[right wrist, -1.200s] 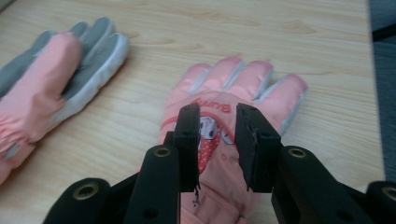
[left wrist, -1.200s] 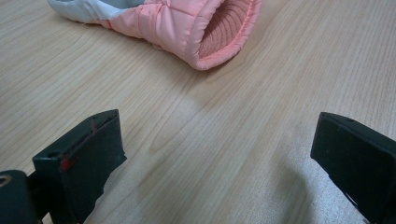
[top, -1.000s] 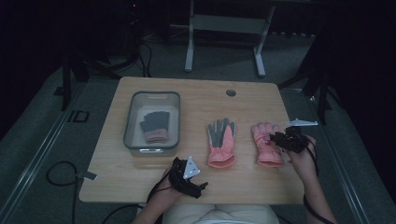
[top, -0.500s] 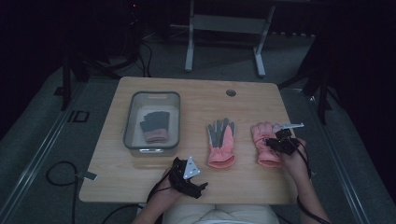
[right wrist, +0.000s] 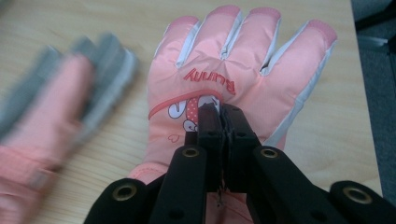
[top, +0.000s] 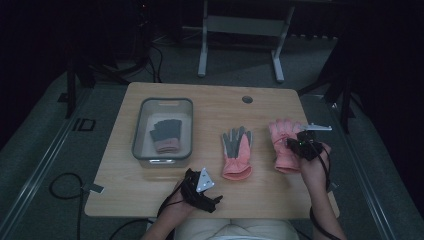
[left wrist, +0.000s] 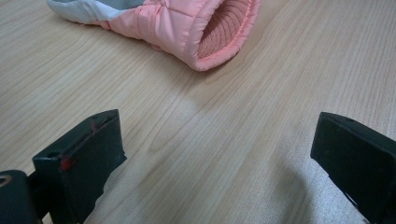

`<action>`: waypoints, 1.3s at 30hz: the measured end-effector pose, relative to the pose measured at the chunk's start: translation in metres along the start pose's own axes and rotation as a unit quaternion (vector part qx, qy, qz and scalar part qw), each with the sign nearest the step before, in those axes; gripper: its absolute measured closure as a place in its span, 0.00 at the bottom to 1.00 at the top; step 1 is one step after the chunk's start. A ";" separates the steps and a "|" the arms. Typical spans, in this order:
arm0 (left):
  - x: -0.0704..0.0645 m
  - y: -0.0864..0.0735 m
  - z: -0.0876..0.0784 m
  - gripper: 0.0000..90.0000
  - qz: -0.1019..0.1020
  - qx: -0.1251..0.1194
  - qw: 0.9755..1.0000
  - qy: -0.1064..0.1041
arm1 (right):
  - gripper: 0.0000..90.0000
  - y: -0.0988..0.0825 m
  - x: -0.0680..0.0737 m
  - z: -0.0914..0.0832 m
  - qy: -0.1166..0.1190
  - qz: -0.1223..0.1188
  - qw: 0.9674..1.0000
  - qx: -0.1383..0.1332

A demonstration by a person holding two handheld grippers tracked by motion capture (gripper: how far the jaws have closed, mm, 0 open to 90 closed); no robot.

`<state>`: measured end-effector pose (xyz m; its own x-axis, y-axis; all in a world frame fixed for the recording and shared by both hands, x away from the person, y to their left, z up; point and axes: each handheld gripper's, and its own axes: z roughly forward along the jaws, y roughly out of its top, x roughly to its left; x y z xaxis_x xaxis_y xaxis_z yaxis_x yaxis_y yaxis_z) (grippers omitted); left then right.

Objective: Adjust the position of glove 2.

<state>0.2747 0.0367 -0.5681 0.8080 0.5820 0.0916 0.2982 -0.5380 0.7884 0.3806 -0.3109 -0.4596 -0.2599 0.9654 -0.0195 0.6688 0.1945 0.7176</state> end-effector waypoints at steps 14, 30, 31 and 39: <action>-0.002 0.000 0.000 0.02 0.003 -0.001 1.000 -0.001 | 0.97 0.038 0.060 -0.033 0.033 -0.009 0.999 -0.043; -0.001 -0.001 -0.001 0.02 -0.001 -0.005 1.000 -0.008 | 0.98 0.044 0.128 -0.019 0.070 -0.025 0.996 -0.045; -0.001 -0.001 -0.001 0.02 -0.002 -0.005 1.000 -0.008 | 0.98 0.042 0.131 -0.017 0.068 -0.025 0.996 -0.042; 0.000 -0.001 -0.002 0.02 -0.003 -0.008 1.000 -0.011 | 0.98 0.032 0.138 0.001 0.048 -0.018 0.998 -0.025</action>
<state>0.2736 0.0381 -0.5677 0.8178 0.5709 0.0730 0.2950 -0.5247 0.7986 0.3669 -0.1714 -0.4395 -0.3505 0.9364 0.0186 0.6230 0.2183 0.7511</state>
